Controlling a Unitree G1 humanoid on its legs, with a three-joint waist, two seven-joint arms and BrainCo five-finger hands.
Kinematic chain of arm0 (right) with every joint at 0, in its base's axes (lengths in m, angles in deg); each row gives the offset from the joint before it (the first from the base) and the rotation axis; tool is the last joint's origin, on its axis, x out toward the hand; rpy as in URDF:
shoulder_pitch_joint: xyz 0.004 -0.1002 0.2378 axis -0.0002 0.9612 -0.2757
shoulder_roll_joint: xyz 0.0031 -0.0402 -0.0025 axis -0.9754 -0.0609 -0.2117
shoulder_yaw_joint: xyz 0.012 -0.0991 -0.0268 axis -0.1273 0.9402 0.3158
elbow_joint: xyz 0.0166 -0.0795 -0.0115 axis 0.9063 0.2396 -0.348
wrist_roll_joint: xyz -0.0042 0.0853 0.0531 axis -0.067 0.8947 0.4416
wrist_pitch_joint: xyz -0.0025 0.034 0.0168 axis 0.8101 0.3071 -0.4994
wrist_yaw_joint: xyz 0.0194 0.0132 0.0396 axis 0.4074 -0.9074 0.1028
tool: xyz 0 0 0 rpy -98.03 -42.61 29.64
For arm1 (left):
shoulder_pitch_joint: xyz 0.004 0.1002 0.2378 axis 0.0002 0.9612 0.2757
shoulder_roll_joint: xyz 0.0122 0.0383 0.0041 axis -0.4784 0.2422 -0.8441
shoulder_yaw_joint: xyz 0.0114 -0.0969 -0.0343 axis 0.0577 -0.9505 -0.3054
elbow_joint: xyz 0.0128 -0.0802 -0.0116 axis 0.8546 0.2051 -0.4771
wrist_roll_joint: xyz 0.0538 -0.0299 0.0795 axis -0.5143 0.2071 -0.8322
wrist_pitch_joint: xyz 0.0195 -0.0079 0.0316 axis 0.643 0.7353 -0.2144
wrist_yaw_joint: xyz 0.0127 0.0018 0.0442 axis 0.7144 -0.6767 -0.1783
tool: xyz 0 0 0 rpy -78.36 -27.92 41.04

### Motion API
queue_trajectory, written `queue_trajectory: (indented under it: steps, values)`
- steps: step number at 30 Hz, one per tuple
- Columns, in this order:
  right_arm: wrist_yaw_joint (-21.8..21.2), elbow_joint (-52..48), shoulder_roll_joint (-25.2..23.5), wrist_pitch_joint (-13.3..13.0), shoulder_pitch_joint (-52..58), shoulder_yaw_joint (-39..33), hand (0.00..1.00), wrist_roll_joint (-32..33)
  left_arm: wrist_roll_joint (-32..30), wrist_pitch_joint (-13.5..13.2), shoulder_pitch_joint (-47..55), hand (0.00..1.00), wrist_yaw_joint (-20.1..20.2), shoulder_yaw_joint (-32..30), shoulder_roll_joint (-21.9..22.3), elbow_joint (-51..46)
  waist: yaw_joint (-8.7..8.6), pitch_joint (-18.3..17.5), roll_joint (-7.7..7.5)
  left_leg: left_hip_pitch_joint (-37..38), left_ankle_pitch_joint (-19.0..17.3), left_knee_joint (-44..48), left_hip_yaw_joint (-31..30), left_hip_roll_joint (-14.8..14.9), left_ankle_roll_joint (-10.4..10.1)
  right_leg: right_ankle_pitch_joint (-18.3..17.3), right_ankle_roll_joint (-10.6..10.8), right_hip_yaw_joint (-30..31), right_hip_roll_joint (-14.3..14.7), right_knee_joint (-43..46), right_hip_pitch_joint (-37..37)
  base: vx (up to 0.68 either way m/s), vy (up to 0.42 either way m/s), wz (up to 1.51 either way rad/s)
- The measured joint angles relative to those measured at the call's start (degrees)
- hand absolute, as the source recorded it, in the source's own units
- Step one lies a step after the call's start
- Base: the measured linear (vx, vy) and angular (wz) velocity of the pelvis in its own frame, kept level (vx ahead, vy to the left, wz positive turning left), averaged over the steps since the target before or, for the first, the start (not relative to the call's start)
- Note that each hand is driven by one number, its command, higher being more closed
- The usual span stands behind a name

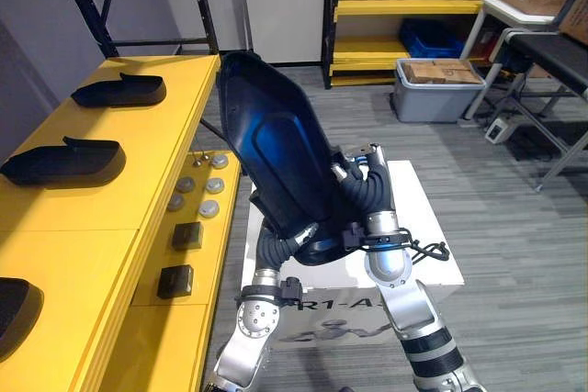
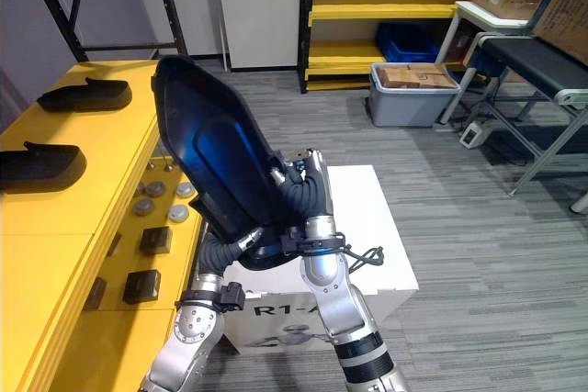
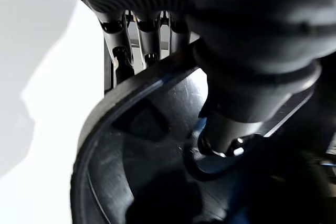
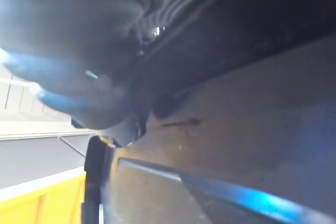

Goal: Walk over and take plastic housings, then place them on the shelf

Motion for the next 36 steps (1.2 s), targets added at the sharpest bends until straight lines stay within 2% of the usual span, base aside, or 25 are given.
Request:
queue_trajectory:
  steps: [3, 7, 12, 15, 17, 18, 19, 20, 22, 25, 29, 32, 36]
  values:
    - [-0.8, 0.7, 0.1, -0.8, 0.6, 0.3, 0.0, 2.5, -0.1, 0.5, 0.0, 1.0, 0.0, -1.2, -0.1, 0.0, -0.44, 0.0, 0.03, 0.0, -0.2, 0.2, 0.4, 0.1, 0.1, 0.2, 0.0, 0.3, 0.1, 0.0, 0.0, -0.05, 0.005, -0.07]
    - [-4.3, 0.7, 2.8, -2.7, 2.6, -0.6, 0.0, 8.0, -0.3, 1.0, 0.0, 1.0, 0.9, -2.1, -0.5, 0.0, -0.44, 0.0, 0.05, -0.1, -0.2, 0.1, 0.5, 0.2, 0.1, 0.2, 0.0, 0.5, 0.2, 0.0, -0.2, -0.01, 0.001, -0.01]
    - [-10.4, -0.5, 4.0, -4.5, 6.5, -6.1, 0.0, 14.1, -3.2, 1.1, 0.0, 1.0, 4.0, -3.9, 0.1, -0.1, -0.38, -0.2, 0.37, -0.1, -0.2, -0.2, 0.6, 0.4, 0.1, 0.2, 0.0, 0.6, 0.5, 0.0, -0.3, 0.0, 0.0, 0.0]
    - [-12.1, -2.5, 3.8, -4.8, 8.3, -9.7, 0.0, 17.3, -4.3, 1.1, 0.1, 1.0, 5.4, -4.4, 1.4, -0.4, -0.38, -0.3, 0.4, 0.1, -0.2, -0.2, 1.1, 0.4, 0.1, 0.2, 0.0, 1.1, 0.6, 0.0, -0.4, 0.01, 0.018, -0.08]
    - [-12.5, -3.2, 3.3, -5.4, 9.1, -14.6, 0.0, 21.3, -4.5, 1.0, 0.8, 1.0, 6.0, -6.3, 2.3, -1.0, -0.55, -0.3, 0.4, 0.1, -0.2, -0.2, 1.3, 0.4, 0.1, 0.2, 0.0, 1.5, 0.6, 0.0, -0.5, -0.01, 0.015, -0.08]
    - [-12.5, -3.2, 3.2, -5.4, 9.6, -21.0, 0.0, 23.5, -4.5, 0.9, 1.6, 1.0, 6.5, -8.3, 2.9, -2.4, -0.47, -0.3, 0.4, 0.2, -0.2, -0.2, 1.5, 0.4, 0.1, 0.2, 0.1, 1.6, 0.6, 0.0, -0.5, 0.0, 0.0, 0.0]
    - [-12.4, -2.9, 3.3, -5.6, 10.3, -27.5, 0.0, 28.2, -4.5, 0.5, 2.7, 1.0, 6.5, -10.7, 3.1, -4.1, -0.48, -0.3, 0.4, 0.2, -0.2, -0.2, 1.5, 0.4, 0.1, 0.1, 0.2, 1.6, 0.6, 0.0, -0.5, 0.0, 0.0, 0.0]
    - [-12.2, -2.5, 3.3, -5.7, 10.6, -30.4, 0.0, 30.4, -4.5, 0.2, 3.3, 1.0, 6.5, -11.6, 3.1, -4.7, -0.53, -0.3, 0.41, 0.2, -0.2, -0.2, 1.5, 0.4, 0.1, 0.1, 0.2, 1.6, 0.6, 0.0, -0.5, -0.02, 0.004, -0.04]
    - [-11.6, 0.0, 4.0, -6.8, 11.5, -40.0, 0.0, 38.9, -3.4, -0.1, 4.8, 1.0, 6.3, -15.7, 2.9, -5.6, -0.76, -0.3, 0.5, 0.2, -0.2, -0.2, 1.8, 0.5, 0.1, 0.1, 0.2, 1.9, 0.8, 0.0, -0.6, -0.02, 0.0, -0.06]
    - [-11.1, 4.0, 4.7, -7.2, 12.8, -45.1, 0.0, 44.0, -2.4, -0.1, 6.8, 1.0, 6.4, -17.3, 2.8, -5.6, -1.76, -0.4, 0.56, 0.2, -0.3, -0.2, 2.1, 0.7, 0.0, 0.1, 0.2, 2.4, 1.0, 0.0, -0.8, -0.03, -0.002, -0.07]
    - [-10.8, 12.7, 6.1, -7.2, 14.9, -48.0, 0.0, 45.7, -2.3, -0.1, 7.6, 1.0, 7.3, -17.3, 2.6, -5.6, -1.97, -0.4, 0.6, 0.1, -0.7, -0.1, 2.6, 0.8, -0.2, -0.2, 0.6, 3.1, 1.2, 0.0, -1.2, -0.03, -0.002, -0.11]
    - [-10.7, 24.1, 7.5, -6.7, 17.2, -49.8, 0.0, 44.2, -2.4, -0.2, 8.6, 1.0, 7.7, -17.8, 2.5, -5.6, -2.13, -0.5, 0.83, -0.2, -0.8, -0.1, 3.0, 1.0, -0.4, -0.2, 0.6, 3.4, 1.4, 0.0, -1.6, 0.0, 0.0, -0.05]
    - [-12.1, 40.9, 8.7, -2.9, 21.4, -49.6, 0.0, 37.6, -2.3, -0.2, 10.7, 1.0, 8.3, -19.0, 2.6, -5.6, -2.09, -0.5, 0.95, -0.9, -1.2, 0.3, 3.2, 1.3, -0.6, -0.3, 0.8, 3.5, 1.6, 0.1, -2.1, 0.01, 0.001, 0.0]
